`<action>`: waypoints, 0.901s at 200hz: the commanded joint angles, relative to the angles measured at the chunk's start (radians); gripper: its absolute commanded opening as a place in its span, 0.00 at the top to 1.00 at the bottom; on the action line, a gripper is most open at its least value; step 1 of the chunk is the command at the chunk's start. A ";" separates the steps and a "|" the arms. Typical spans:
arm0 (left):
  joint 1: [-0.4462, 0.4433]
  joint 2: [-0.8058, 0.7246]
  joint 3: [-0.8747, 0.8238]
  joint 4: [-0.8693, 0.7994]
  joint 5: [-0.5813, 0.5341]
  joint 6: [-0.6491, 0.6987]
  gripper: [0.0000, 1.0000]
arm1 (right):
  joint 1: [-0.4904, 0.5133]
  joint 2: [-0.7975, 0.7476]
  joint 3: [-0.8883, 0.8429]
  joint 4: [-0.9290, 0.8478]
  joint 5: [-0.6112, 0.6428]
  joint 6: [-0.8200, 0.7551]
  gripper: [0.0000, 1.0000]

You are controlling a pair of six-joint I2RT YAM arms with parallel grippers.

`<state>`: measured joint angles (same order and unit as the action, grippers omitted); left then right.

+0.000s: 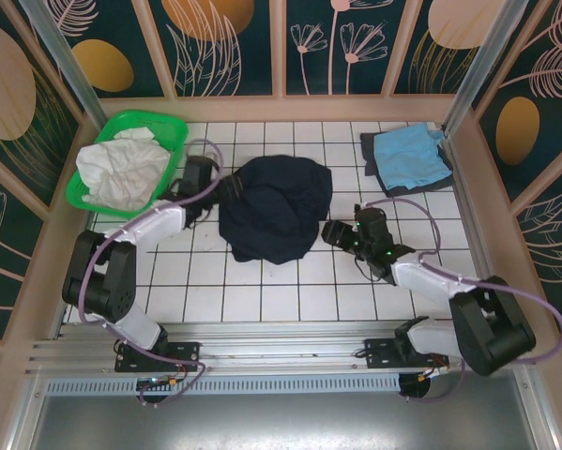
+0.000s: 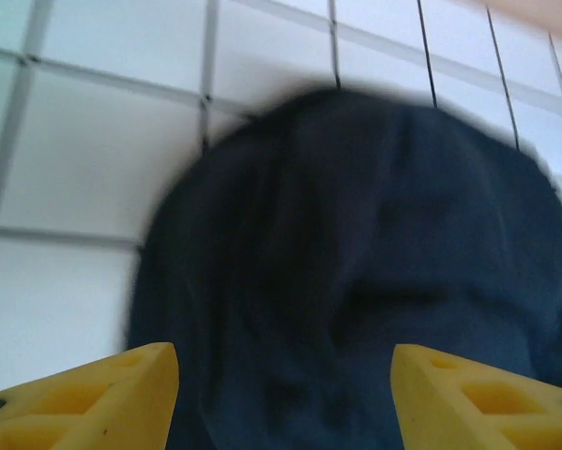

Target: Fold and stack the t-shirts

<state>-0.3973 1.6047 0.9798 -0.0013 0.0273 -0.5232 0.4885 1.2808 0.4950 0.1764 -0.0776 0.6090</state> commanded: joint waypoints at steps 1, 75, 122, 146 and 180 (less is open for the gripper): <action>-0.158 -0.087 -0.098 0.046 -0.039 0.035 0.39 | 0.052 0.081 0.066 0.110 -0.020 0.000 0.27; -0.263 -0.058 -0.239 0.046 -0.101 -0.042 0.58 | 0.108 0.390 0.232 0.095 -0.054 0.014 0.49; -0.264 -0.237 -0.215 -0.002 -0.175 -0.037 0.45 | 0.069 0.298 0.296 -0.017 -0.001 -0.038 1.00; -0.264 -0.339 -0.212 -0.030 -0.246 -0.016 0.36 | 0.017 0.121 0.328 -0.124 0.080 -0.085 1.00; -0.263 -0.409 -0.212 -0.033 -0.285 0.009 0.32 | -0.026 -0.107 0.473 -0.300 0.172 -0.160 1.00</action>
<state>-0.6632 1.2232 0.7509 -0.0044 -0.1978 -0.5434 0.4824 1.3113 0.8341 0.0078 -0.0170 0.5289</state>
